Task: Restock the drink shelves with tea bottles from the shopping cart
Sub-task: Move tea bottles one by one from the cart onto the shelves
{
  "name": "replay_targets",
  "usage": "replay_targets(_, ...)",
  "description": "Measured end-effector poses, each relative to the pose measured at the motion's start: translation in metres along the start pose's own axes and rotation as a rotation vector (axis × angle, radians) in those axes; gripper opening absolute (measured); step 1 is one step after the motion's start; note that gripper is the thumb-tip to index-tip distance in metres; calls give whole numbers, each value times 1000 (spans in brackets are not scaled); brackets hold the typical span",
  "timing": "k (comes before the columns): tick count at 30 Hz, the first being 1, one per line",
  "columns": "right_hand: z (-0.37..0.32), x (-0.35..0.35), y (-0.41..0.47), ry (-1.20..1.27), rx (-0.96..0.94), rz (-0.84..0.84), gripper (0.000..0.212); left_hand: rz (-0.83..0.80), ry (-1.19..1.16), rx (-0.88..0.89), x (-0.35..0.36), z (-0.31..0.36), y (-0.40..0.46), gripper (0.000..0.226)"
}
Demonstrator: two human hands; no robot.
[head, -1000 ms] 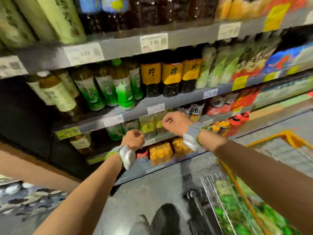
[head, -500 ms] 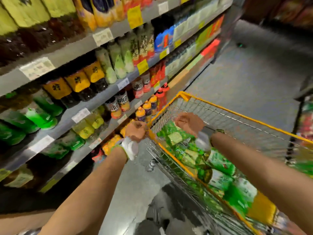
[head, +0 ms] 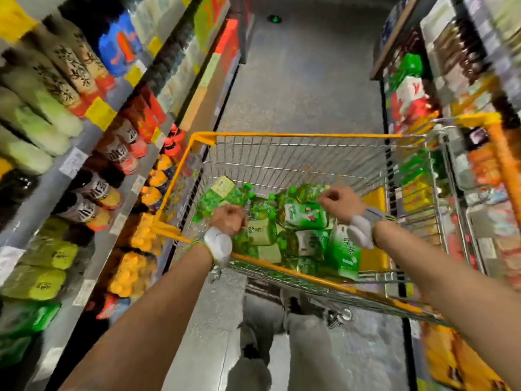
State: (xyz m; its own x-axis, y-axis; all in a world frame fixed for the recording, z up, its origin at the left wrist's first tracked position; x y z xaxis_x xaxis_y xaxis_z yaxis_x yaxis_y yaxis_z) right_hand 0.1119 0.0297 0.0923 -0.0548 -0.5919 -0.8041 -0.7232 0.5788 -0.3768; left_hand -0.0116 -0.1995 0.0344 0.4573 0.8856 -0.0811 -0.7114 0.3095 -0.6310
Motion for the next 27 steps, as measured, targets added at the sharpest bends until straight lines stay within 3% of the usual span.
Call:
replay_targets(7,103,8,29,-66,292,-24,33,-74,157,-130,88,-22,48,21)
replay_targets(11,141,10,47,-44,315,-191,34,-134,326,-135,131,-30,57,31)
replay_targets(13,162,12,63,-6,309,-300,45,-207,359,-177,157,-35,65,24)
replay_targets(15,170,18,67,-20,306,-303,28,-211,423,-178,172,-40,68,17)
replay_targets(18,187,29,84,-81,338,-307,46,-191,354,-315,207,-66,81,22)
replay_targets(20,198,40,97,-104,354,-317,46,-191,468,-321,230,-88,94,11)
replay_targets(24,204,63,122,-122,332,-340,24,-355,679,-448,253,-123,103,58)
replay_targets(27,203,72,133,-128,345,-388,37,-434,669,-424,256,-134,104,78)
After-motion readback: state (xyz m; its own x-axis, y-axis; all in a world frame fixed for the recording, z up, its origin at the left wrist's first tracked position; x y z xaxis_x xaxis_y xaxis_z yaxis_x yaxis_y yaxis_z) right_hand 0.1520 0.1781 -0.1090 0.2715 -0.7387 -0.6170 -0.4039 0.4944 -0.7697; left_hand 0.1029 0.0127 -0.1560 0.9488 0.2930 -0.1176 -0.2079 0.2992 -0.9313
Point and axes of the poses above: each hand's wrist, its own y-axis towards the middle knuckle, its own x-axis out of the palm, z = x × y, the point moved 1 cm from there along y, towards the middle knuckle, and after that the axes turned 8 degrees about -y, right-handed, at the moved point
